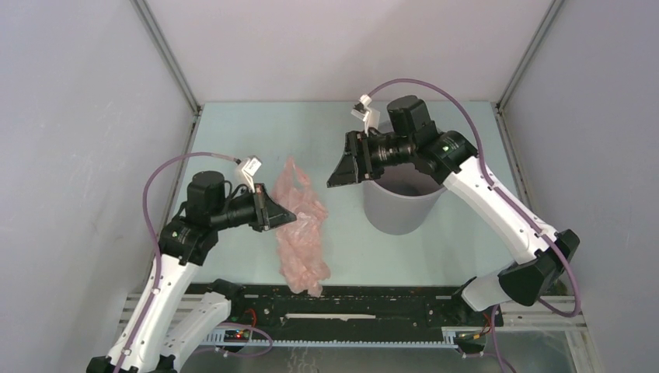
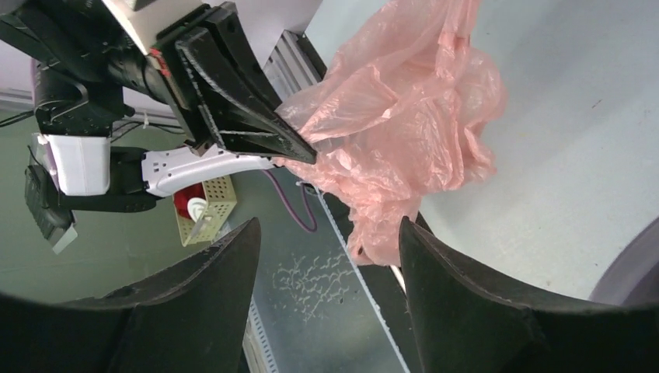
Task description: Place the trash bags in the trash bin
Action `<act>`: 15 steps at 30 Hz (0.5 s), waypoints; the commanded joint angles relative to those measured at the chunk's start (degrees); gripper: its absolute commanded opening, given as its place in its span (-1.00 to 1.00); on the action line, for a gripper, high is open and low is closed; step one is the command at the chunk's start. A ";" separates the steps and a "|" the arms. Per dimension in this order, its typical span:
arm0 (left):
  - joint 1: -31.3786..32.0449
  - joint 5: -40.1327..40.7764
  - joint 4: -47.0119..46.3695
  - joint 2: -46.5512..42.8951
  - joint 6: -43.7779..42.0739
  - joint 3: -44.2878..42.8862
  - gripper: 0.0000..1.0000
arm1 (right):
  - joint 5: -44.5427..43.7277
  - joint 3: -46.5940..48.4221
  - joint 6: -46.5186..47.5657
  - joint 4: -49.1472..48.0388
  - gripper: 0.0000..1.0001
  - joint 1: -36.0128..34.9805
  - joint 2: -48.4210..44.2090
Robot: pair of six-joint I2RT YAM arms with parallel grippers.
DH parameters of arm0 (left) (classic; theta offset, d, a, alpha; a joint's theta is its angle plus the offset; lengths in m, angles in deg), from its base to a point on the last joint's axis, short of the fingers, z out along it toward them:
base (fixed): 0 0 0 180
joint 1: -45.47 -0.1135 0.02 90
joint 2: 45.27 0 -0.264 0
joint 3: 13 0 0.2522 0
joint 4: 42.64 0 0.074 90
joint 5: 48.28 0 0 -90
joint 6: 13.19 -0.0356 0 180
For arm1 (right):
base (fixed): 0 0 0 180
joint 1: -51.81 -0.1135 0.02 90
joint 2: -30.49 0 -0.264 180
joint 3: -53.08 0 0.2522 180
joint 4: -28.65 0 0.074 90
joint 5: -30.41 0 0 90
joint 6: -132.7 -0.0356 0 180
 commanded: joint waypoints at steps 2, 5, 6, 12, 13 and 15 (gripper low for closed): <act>-0.43 -6.35 -5.78 -1.11 1.98 0.70 -1.00 | -1.07 -0.77 -0.33 -4.04 0.52 -2.16 -0.15; -0.43 -7.27 -6.37 -1.40 2.45 0.99 -1.00 | -2.83 0.34 -2.88 -4.14 0.52 -2.71 2.12; -0.43 -7.42 -6.53 -1.54 2.55 1.11 -1.00 | -3.85 0.74 -4.29 -4.29 0.52 -2.92 2.91; -0.43 -7.62 -7.69 -2.88 3.48 2.05 -1.00 | -16.75 8.83 -11.79 -0.26 0.52 -4.95 8.79; -0.43 -7.66 -8.09 -3.19 4.05 2.19 -1.00 | -19.85 11.44 -10.95 1.40 0.52 -5.74 10.01; -0.43 -7.66 -9.08 -3.71 4.77 2.50 -1.00 | -25.43 13.36 -10.72 4.09 0.51 -6.77 11.75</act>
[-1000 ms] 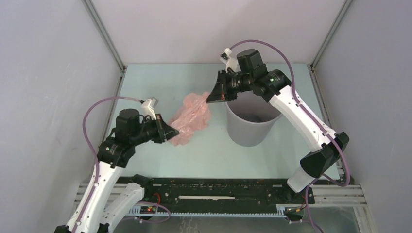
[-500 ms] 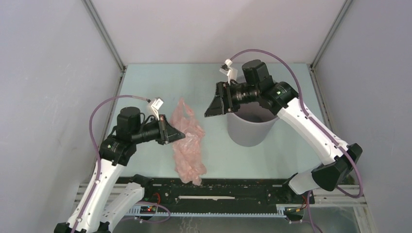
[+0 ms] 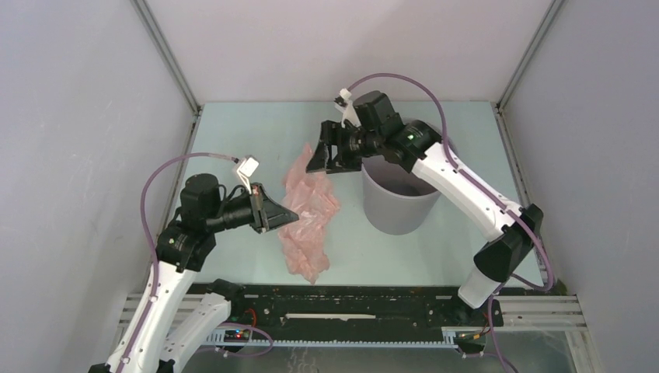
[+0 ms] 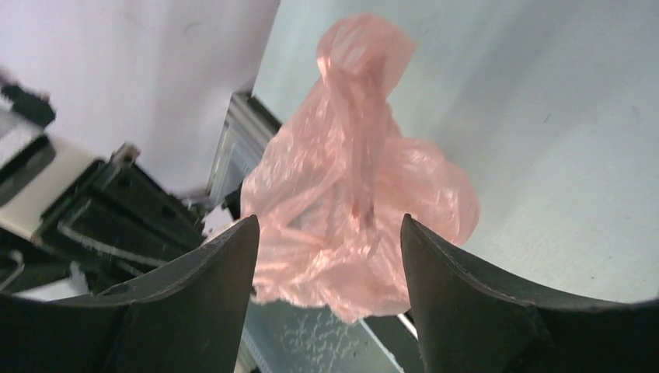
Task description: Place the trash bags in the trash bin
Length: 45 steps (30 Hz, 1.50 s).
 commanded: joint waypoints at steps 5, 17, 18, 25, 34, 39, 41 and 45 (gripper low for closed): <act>-0.38 -2.08 -3.98 -1.87 2.74 2.20 -1.00 | -16.29 6.50 -1.56 2.64 0.38 -4.11 4.18; -0.38 -1.69 -3.22 -2.90 2.30 2.76 -1.00 | -30.46 16.34 8.60 6.58 0.25 -9.92 12.50; -0.38 -1.36 -2.74 -2.90 2.10 2.75 -1.00 | -30.86 16.92 9.43 6.71 0.14 -10.16 12.93; -0.38 13.70 9.04 0.30 -1.02 -2.32 -0.55 | -31.98 19.76 13.62 7.40 -1.00 -9.65 12.69; -0.56 28.59 16.79 3.58 5.40 -2.15 0.69 | -27.95 12.20 14.87 3.58 -1.00 -2.16 8.54; -1.70 32.94 16.86 1.91 14.06 3.39 0.60 | -26.57 7.47 15.27 2.37 -1.00 -0.26 5.79; -2.69 29.44 13.40 1.72 18.69 8.05 0.39 | -25.78 5.80 15.34 1.16 -1.00 0.40 4.38; -5.89 23.01 6.36 4.60 26.14 16.07 0.03 | -24.63 4.79 15.38 0.52 -1.00 1.24 2.98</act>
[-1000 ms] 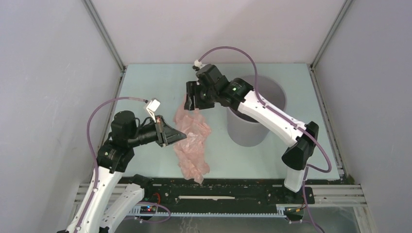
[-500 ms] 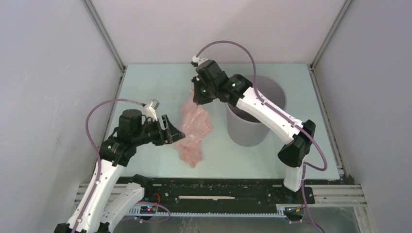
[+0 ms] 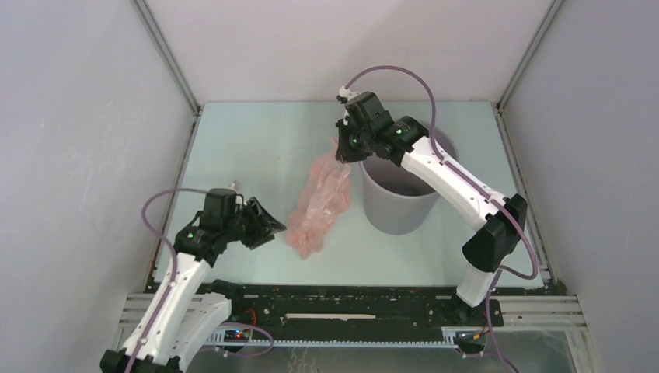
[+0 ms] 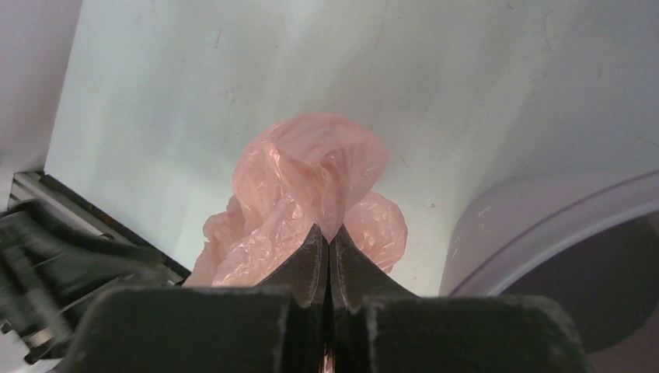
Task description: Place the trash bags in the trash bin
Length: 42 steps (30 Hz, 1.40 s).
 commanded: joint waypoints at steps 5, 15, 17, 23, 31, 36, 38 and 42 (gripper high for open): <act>-4.36 -4.93 -10.49 9.03 15.69 13.25 0.03 | 2.19 0.09 1.35 -3.53 -1.00 1.11 -4.16; -4.11 -14.28 -37.40 21.33 24.53 23.87 0.43 | 3.86 0.20 -0.06 -4.47 -1.00 1.17 -4.18; -3.78 -16.48 -43.09 24.58 24.14 23.35 0.46 | 4.56 0.03 -0.33 -4.58 -1.00 1.13 -4.07; 1.26 -16.40 -45.90 30.89 21.77 16.95 0.47 | 4.83 -0.47 -0.90 -4.76 -1.00 0.69 -4.06; 1.60 -13.45 -44.71 33.21 15.61 12.16 -0.81 | 4.85 -0.85 -0.81 -4.38 -1.00 0.17 -4.43; 1.60 5.84 -13.45 21.96 0.03 -2.58 -1.00 | 4.77 -1.77 0.58 -4.09 -1.00 0.00 -5.53; 1.67 16.66 -1.91 16.87 -2.84 -9.96 -1.00 | 4.88 -2.30 1.32 -4.16 -1.00 -0.37 -5.91; 2.42 34.96 13.98 11.10 -3.99 -17.54 -1.00 | 5.32 -2.45 2.09 -4.34 -1.00 -1.91 -5.85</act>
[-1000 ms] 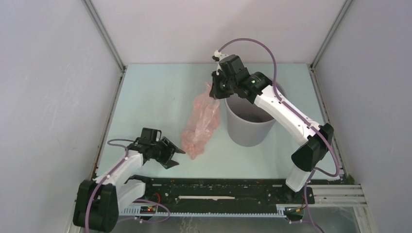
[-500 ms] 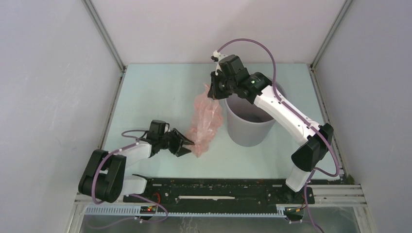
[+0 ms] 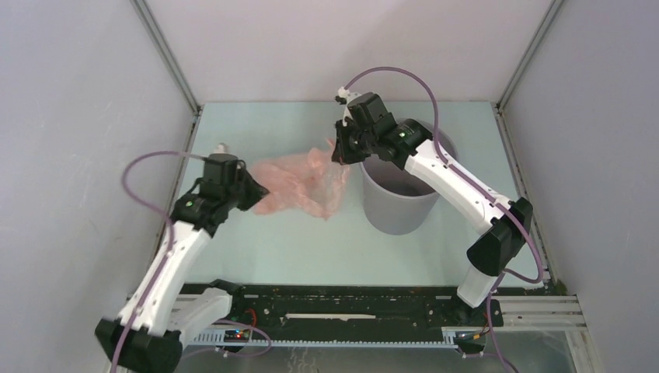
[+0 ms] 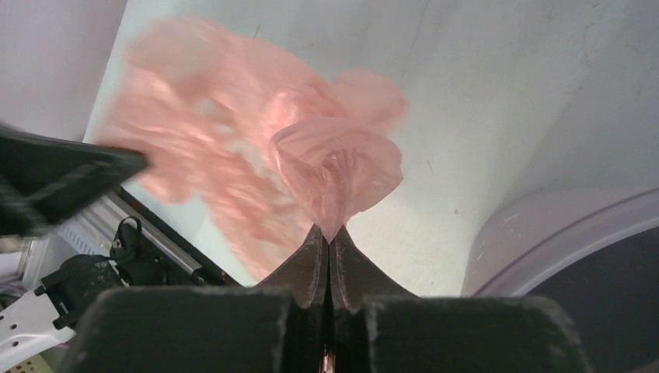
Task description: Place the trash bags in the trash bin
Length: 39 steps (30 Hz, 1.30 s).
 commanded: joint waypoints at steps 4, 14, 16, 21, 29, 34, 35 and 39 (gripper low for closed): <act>2.74 24.70 24.39 -3.59 -5.64 -5.49 -1.00 | 0.35 -1.62 2.07 -2.26 -1.00 -3.97 -3.27; 11.95 13.37 10.58 13.94 -11.31 -2.84 -0.72 | -2.47 -12.39 -0.35 -3.32 -1.00 -5.67 -6.79; 11.96 13.07 10.46 12.05 -12.33 -3.24 -0.30 | -3.54 -13.51 -0.45 -2.83 -1.00 -5.60 -7.50; 10.81 9.97 10.51 2.94 -14.27 -3.24 0.42 | -7.00 -15.69 -0.79 -2.31 -1.00 -4.60 -9.50; -2.39 7.53 19.17 -6.71 -2.13 4.59 0.27 | -7.91 -17.97 -1.47 -2.96 -1.00 -3.27 -10.78; -11.68 -1.25 16.37 -9.19 6.89 13.14 0.18 | -6.05 -17.86 -0.83 -3.66 -1.00 -3.26 -10.39; -12.61 -2.79 15.20 -9.11 8.56 14.77 0.16 | -5.83 -17.63 -0.78 -3.77 -1.00 -3.31 -10.28; -13.89 -9.17 8.26 -7.35 13.37 20.88 -0.12 | -5.36 -16.49 -0.48 -3.77 -1.00 -3.47 -9.99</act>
